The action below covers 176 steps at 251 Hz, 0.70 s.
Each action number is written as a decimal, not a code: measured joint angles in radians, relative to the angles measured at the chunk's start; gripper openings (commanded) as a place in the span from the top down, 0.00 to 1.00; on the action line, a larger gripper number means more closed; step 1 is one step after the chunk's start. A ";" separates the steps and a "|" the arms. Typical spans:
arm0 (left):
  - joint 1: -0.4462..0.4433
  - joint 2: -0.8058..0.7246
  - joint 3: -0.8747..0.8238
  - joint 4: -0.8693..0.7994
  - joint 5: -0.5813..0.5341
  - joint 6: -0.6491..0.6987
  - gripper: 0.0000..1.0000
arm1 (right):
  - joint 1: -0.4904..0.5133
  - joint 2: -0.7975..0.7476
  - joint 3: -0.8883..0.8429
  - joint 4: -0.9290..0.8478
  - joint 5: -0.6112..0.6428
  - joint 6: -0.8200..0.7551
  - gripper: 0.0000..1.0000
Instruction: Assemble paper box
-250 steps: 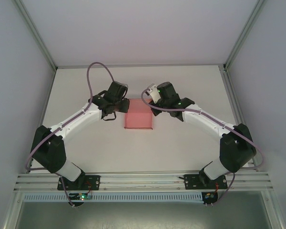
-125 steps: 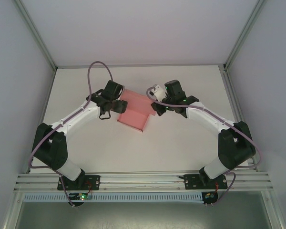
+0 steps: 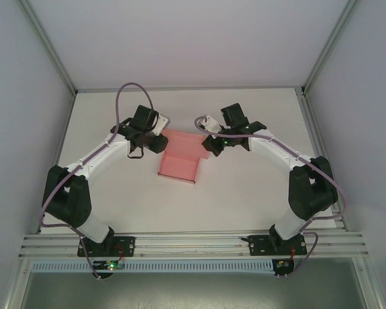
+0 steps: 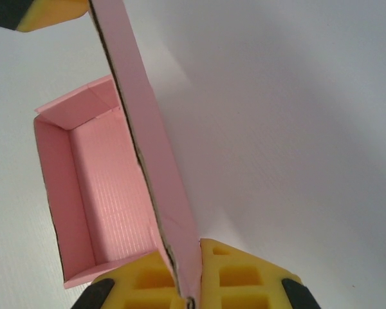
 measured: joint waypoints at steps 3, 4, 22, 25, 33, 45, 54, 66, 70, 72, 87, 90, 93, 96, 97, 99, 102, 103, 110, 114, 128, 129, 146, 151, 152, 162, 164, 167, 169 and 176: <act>0.000 0.002 0.000 0.000 0.003 0.000 0.82 | -0.001 0.000 0.001 -0.002 -0.002 -0.001 1.00; 0.000 0.003 0.000 0.000 0.004 -0.004 0.84 | -0.001 0.000 0.002 -0.002 -0.002 -0.002 1.00; 0.000 0.023 0.002 0.001 0.031 -0.003 0.90 | -0.002 0.001 0.012 -0.019 -0.011 -0.013 1.00; 0.000 0.029 0.004 0.002 0.037 -0.004 0.90 | -0.001 0.001 0.014 -0.023 -0.011 -0.015 1.00; 0.000 0.041 0.010 0.002 0.052 -0.006 0.90 | -0.001 0.003 0.021 -0.034 -0.010 -0.026 1.00; 0.000 0.058 0.021 0.002 0.069 -0.010 0.91 | 0.002 0.008 0.032 -0.058 -0.010 -0.038 1.00; 0.000 0.068 0.029 0.002 0.078 -0.013 0.91 | 0.002 0.012 0.039 -0.071 -0.009 -0.047 1.00; 0.000 0.076 0.034 0.004 0.089 -0.018 0.93 | 0.002 0.017 0.048 -0.085 -0.004 -0.055 1.00; 0.000 0.077 0.034 0.006 0.092 -0.019 0.94 | 0.002 0.018 0.052 -0.087 -0.001 -0.056 1.00; 0.000 0.079 0.034 0.008 0.094 -0.023 0.94 | 0.002 0.019 0.054 -0.090 0.002 -0.055 1.00; 0.000 0.080 0.034 0.010 0.102 -0.032 0.95 | 0.002 0.024 0.068 -0.099 0.019 -0.054 1.00; 0.000 0.080 0.034 0.010 0.103 -0.037 0.96 | 0.002 0.024 0.071 -0.101 0.023 -0.054 1.00; 0.000 0.080 0.034 0.011 0.103 -0.037 0.96 | 0.002 0.026 0.073 -0.102 0.026 -0.054 1.00; 0.000 0.080 0.034 0.011 0.103 -0.041 0.97 | 0.002 0.026 0.076 -0.103 0.031 -0.054 1.00; 0.000 0.080 0.034 0.011 0.103 -0.043 0.97 | 0.002 0.026 0.077 -0.103 0.032 -0.054 1.00; 0.000 0.080 0.034 0.012 0.103 -0.044 0.97 | 0.003 0.026 0.077 -0.103 0.035 -0.053 1.00; 0.000 0.080 0.034 0.013 0.103 -0.047 0.97 | 0.003 0.026 0.079 -0.103 0.039 -0.052 1.00; 0.000 0.080 0.034 0.013 0.103 -0.048 0.97 | 0.003 0.026 0.079 -0.103 0.040 -0.052 1.00; -0.002 0.080 0.034 0.017 0.099 -0.060 0.98 | 0.008 0.026 0.081 -0.101 0.051 -0.045 1.00; -0.003 0.080 0.034 0.018 0.094 -0.067 0.98 | 0.009 0.026 0.082 -0.099 0.058 -0.040 1.00; -0.010 0.080 0.034 0.023 0.067 -0.094 0.99 | 0.025 0.027 0.088 -0.090 0.094 -0.003 1.00; -0.012 0.080 0.034 0.023 0.063 -0.099 0.99 | 0.026 0.027 0.089 -0.089 0.098 0.001 1.00; -0.032 0.077 0.024 0.044 -0.001 -0.151 1.00 | 0.052 0.027 0.089 -0.060 0.164 0.087 1.00; -0.040 0.075 0.016 0.054 -0.021 -0.173 1.00 | 0.063 0.027 0.089 -0.046 0.195 0.128 1.00; -0.041 0.075 0.015 0.055 -0.024 -0.175 1.00 | 0.064 0.027 0.089 -0.044 0.199 0.132 1.00; -0.055 0.067 -0.005 0.073 -0.058 -0.216 1.00 | 0.081 0.028 0.084 -0.017 0.253 0.198 1.00; -0.058 0.065 -0.010 0.078 -0.062 -0.225 1.00 | 0.087 0.028 0.081 -0.006 0.272 0.227 1.00; -0.061 0.062 -0.015 0.083 -0.068 -0.236 1.00 | 0.093 0.028 0.078 0.003 0.292 0.249 1.00; -0.063 0.060 -0.020 0.086 -0.073 -0.243 1.00 | 0.096 0.028 0.076 0.009 0.301 0.260 1.00; -0.072 0.052 -0.036 0.099 -0.089 -0.271 1.00 | 0.109 0.029 0.070 0.029 0.344 0.315 1.00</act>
